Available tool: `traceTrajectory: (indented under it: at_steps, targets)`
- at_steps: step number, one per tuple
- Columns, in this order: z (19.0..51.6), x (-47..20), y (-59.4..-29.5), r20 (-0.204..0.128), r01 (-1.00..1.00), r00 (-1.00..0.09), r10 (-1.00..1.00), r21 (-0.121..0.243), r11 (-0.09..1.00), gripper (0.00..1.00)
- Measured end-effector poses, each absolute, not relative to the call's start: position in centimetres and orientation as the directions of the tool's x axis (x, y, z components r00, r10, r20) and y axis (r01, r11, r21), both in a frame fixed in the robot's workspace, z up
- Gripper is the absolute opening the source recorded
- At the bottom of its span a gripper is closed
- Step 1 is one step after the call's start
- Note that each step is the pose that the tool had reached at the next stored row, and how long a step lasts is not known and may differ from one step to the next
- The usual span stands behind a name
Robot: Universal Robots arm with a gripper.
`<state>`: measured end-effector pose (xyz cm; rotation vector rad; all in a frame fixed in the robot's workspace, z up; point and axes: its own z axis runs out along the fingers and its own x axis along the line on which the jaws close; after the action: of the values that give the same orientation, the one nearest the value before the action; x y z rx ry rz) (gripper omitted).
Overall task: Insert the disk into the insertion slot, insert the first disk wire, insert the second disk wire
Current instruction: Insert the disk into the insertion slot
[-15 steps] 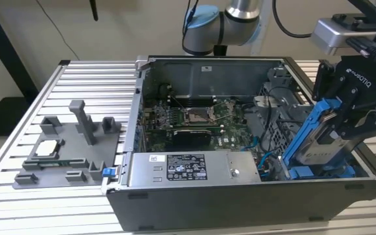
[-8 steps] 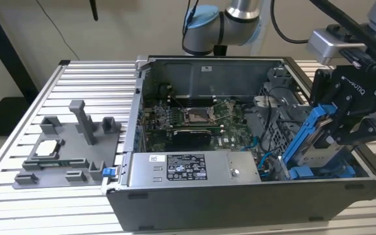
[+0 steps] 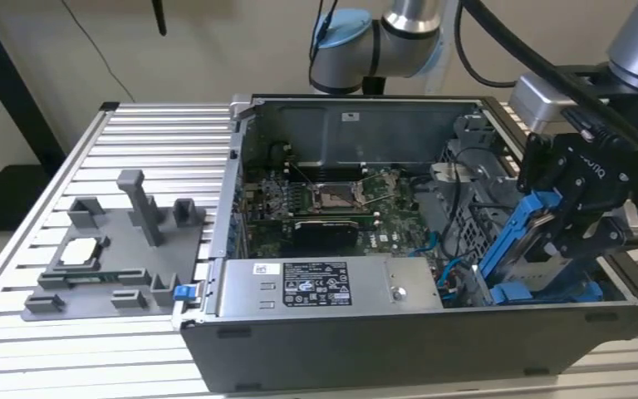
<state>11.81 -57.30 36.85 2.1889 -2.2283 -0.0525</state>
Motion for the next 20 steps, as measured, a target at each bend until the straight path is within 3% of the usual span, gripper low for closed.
traceTrajectory:
  at_steps: [8, 9, 20]
  targets:
    - [36.6, 11.8, -57.3, -0.011, -0.999, -0.018, -1.0, 0.036, 0.018, 0.0]
    - [36.6, 11.8, -57.3, -0.011, -0.999, -0.018, -1.0, 0.036, 0.018, 1.0]
    - [39.0, 11.8, -57.3, -0.014, -0.999, -0.018, -1.0, 0.036, 0.018, 1.0]
